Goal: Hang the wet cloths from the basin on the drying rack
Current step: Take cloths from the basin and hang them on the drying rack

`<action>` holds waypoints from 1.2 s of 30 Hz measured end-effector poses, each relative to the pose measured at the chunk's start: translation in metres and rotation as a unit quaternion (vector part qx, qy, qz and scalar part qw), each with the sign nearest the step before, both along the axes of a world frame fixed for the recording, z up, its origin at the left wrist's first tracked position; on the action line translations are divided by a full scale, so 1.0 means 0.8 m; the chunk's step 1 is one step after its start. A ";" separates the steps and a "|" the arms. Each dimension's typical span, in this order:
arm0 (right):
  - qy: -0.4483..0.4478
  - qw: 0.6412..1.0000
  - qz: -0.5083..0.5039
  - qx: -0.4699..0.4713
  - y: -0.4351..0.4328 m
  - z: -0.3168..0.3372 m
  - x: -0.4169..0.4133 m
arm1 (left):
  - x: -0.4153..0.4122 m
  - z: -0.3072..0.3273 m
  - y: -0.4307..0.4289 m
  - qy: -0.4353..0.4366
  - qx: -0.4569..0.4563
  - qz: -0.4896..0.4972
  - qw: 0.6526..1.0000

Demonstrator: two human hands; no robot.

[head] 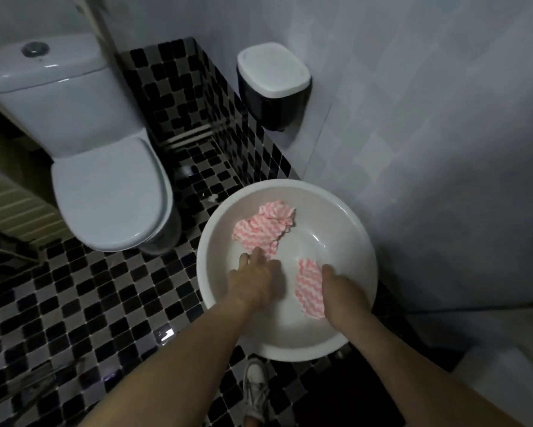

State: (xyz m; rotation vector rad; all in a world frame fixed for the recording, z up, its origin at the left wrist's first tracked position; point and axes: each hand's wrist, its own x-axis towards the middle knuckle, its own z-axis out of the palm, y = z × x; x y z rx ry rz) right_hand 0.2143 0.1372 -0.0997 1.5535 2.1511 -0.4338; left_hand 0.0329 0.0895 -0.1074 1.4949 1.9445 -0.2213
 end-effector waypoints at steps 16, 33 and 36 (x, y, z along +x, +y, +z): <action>0.514 0.789 -0.327 -0.078 0.037 0.121 0.012 | 0.012 -0.008 -0.011 0.081 -0.045 0.006 0.996; 0.660 0.565 -0.410 -0.278 -0.012 0.196 -0.067 | -0.051 0.215 -0.065 -0.679 0.111 0.508 0.518; 0.633 0.607 -0.318 -0.360 -0.036 0.233 -0.107 | -0.072 0.260 -0.100 -0.720 0.148 0.448 0.509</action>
